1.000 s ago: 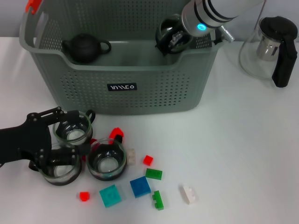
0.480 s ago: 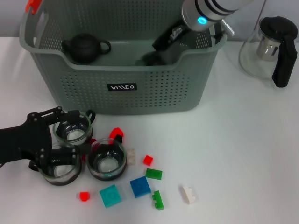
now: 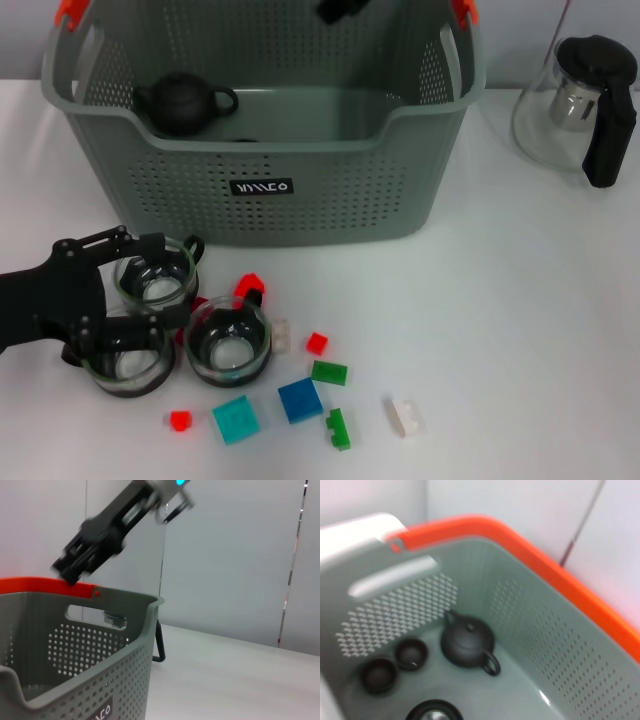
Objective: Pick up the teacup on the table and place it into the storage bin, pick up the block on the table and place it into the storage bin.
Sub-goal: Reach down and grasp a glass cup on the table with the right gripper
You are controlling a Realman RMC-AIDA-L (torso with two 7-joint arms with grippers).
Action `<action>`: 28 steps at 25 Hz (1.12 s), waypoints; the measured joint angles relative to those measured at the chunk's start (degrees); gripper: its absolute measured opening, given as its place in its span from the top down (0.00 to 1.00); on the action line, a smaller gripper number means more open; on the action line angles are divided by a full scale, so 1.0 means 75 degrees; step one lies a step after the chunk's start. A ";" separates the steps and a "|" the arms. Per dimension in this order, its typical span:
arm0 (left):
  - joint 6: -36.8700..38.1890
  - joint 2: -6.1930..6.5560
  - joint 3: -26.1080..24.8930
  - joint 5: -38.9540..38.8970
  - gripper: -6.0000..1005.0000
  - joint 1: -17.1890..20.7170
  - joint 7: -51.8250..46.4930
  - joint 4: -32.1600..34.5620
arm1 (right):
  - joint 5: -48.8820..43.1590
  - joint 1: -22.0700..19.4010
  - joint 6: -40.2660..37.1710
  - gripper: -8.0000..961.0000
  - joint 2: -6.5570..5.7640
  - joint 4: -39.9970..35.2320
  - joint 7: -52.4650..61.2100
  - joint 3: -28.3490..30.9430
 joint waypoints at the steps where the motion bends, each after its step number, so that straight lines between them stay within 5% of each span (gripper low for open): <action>1: 0.0000 0.0002 -0.0006 0.0000 0.10 -0.0002 0.0000 -0.0001 | 0.0048 -0.0103 -0.0932 0.52 -0.0029 -0.0862 -0.0073 0.0269; 8: -0.0031 -0.0004 -0.0001 0.0001 0.10 -0.0020 0.0000 -0.0012 | 0.0957 -0.0465 -0.3341 0.42 -0.0229 -0.2163 -0.0515 0.0706; 17: -0.0035 0.0008 -0.0003 -0.0012 0.10 -0.0042 -0.0001 -0.0012 | 0.1827 -0.1389 -0.4862 0.28 -0.0322 -0.2654 -0.1745 0.0714; 24: -0.0034 0.0023 -0.0002 -0.0075 0.10 -0.0110 -0.0046 -0.0012 | 0.1879 -0.1790 -0.5080 0.29 0.0036 -0.2587 -0.3180 0.0479; 28: -0.0037 0.0014 -0.0010 -0.0093 0.10 -0.0096 -0.0048 -0.0012 | 0.1983 -0.2124 -0.4495 0.29 0.0297 -0.2530 -0.4243 -0.0310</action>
